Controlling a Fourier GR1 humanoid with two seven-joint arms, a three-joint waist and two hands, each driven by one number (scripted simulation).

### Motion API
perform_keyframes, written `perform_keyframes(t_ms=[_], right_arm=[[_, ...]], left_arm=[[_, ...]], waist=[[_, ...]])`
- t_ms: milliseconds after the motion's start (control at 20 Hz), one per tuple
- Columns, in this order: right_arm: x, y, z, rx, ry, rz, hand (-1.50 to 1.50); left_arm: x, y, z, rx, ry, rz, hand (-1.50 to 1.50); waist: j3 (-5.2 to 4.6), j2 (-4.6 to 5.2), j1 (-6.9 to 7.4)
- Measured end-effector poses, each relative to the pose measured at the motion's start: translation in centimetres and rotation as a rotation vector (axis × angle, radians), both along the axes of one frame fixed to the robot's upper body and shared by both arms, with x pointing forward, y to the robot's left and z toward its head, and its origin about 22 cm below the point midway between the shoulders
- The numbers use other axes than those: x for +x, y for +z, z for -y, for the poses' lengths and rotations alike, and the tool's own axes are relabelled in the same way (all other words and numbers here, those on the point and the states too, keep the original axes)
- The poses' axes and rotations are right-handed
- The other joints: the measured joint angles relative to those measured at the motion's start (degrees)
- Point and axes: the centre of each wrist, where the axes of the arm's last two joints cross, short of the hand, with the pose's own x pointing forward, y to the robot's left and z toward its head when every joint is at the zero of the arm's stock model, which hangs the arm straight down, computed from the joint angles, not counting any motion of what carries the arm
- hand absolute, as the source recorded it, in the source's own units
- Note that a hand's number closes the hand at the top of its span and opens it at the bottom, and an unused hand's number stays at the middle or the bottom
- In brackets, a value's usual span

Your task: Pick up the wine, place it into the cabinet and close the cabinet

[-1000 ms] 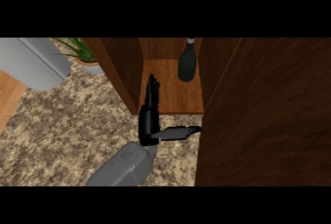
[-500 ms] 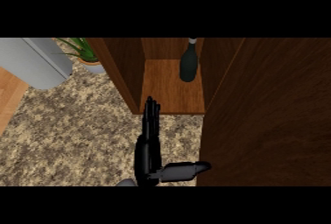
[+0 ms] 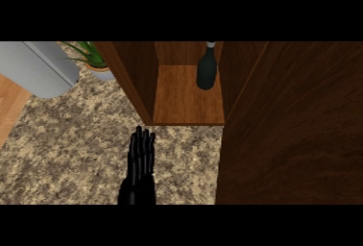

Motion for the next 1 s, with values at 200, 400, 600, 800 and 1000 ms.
perform_keyframes(t_ms=[200,400,600,800,1000], right_arm=[[-0.1,-0.4,-0.6,-0.004,0.053,-0.03,1.5],[-0.1,-0.1,-0.9,-0.044,0.09,-0.056,1.5],[-0.2,-0.3,-1.1,-0.075,0.133,-0.055,1.5],[-0.6,-0.9,-1.7,-0.078,0.181,-0.106,1.5],[-1.1,-1.7,-2.5,-0.051,0.23,-0.184,1.5]], left_arm=[[-1.4,0.0,-1.8,0.009,-0.033,0.004,-1.5],[-2.8,0.5,-3.6,0.02,-0.077,0.008,-1.5],[-3.4,1.2,-5.9,0.027,-0.105,0.011,-1.5],[-4.5,1.6,-8.1,0.034,-0.115,0.012,-1.5],[-4.8,2.4,-9.7,0.036,-0.099,0.02,-1.5]], waist=[[0.0,0.02,-0.03],[0.01,0.02,-0.05],[0.0,0.03,-0.1],[-0.04,-0.04,-0.04],[-0.03,-0.05,-0.04]])
